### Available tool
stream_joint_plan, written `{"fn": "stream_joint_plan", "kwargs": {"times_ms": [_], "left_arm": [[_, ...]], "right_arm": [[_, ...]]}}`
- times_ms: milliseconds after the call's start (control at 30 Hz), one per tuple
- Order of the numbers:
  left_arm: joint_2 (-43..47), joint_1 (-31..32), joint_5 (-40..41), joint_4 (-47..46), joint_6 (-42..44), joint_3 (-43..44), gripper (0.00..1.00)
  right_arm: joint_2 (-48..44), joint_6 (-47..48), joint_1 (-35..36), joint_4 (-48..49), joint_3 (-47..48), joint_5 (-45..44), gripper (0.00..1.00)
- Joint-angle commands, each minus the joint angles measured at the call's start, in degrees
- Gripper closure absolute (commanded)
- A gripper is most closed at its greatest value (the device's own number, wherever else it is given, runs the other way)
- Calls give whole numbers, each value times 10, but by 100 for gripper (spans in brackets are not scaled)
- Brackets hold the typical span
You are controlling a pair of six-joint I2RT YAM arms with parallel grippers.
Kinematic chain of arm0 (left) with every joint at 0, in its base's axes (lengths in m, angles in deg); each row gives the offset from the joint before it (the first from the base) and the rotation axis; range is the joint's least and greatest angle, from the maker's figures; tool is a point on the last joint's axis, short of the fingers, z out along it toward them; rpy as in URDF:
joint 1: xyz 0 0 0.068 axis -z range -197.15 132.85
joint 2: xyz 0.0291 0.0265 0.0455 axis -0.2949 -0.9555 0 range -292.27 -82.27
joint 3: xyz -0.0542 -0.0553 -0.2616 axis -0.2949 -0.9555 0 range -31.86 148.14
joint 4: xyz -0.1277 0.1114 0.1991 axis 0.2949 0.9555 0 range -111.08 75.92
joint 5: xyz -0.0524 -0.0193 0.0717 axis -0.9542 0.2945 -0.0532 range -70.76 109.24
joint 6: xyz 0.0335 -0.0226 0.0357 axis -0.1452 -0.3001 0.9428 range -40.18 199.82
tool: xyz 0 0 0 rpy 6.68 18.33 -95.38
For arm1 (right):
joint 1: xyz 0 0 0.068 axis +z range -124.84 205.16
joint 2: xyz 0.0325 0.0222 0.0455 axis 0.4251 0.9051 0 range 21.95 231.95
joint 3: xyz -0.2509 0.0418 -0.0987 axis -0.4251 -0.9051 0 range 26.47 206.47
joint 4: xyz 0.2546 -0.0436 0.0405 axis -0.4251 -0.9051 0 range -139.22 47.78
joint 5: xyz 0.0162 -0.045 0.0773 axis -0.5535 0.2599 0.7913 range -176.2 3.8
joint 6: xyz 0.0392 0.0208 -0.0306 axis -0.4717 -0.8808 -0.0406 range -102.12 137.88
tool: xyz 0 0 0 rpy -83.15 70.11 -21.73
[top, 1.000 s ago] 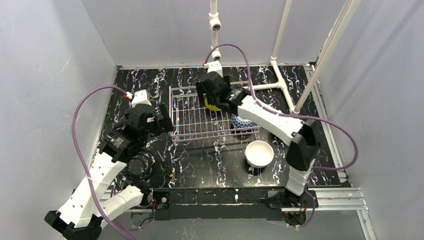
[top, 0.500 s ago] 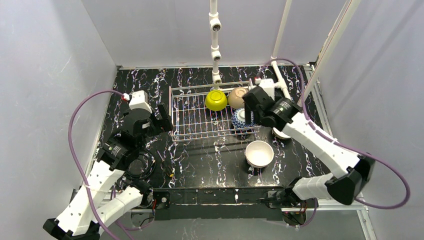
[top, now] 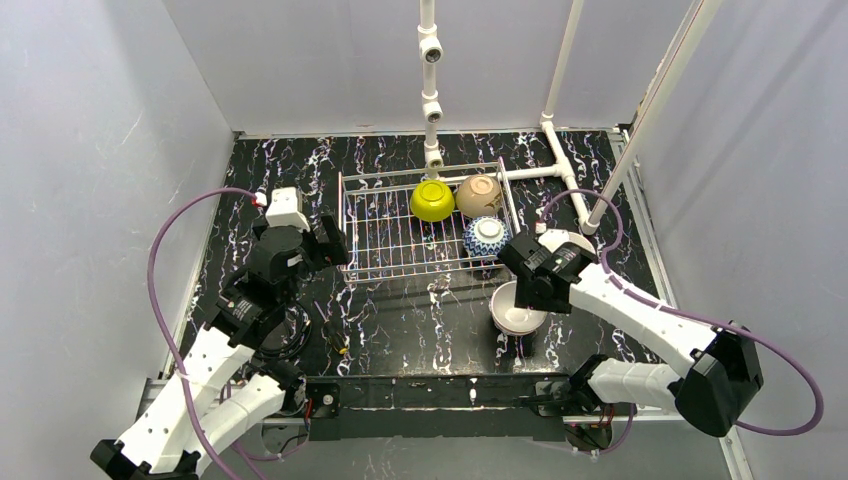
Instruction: Load the bowls into the dish rack
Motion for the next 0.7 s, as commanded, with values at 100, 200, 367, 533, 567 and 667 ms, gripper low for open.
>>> {"fn": "stream_joint_plan", "kwargs": {"times_ms": [100, 200, 367, 533, 567, 667], "left_arm": [[10, -3, -8, -19, 2, -8, 2], [12, -3, -8, -14, 2, -6, 2], [19, -3, -20, -18, -5, -12, 2], [19, -3, -31, -20, -13, -13, 2], [19, -3, -36, -22, -16, -13, 2], [17, -3, -54, -23, -20, -8, 2]], "right_arm": [[-31, -83, 2, 18, -48, -25, 38], [-33, -98, 2, 31, -67, -25, 40], [-26, -116, 1, 36, -84, -31, 50], [-22, -126, 1, 14, -64, -50, 72], [-23, -127, 1, 1, -55, -58, 75], [-29, -125, 2, -21, -31, -73, 82]]}}
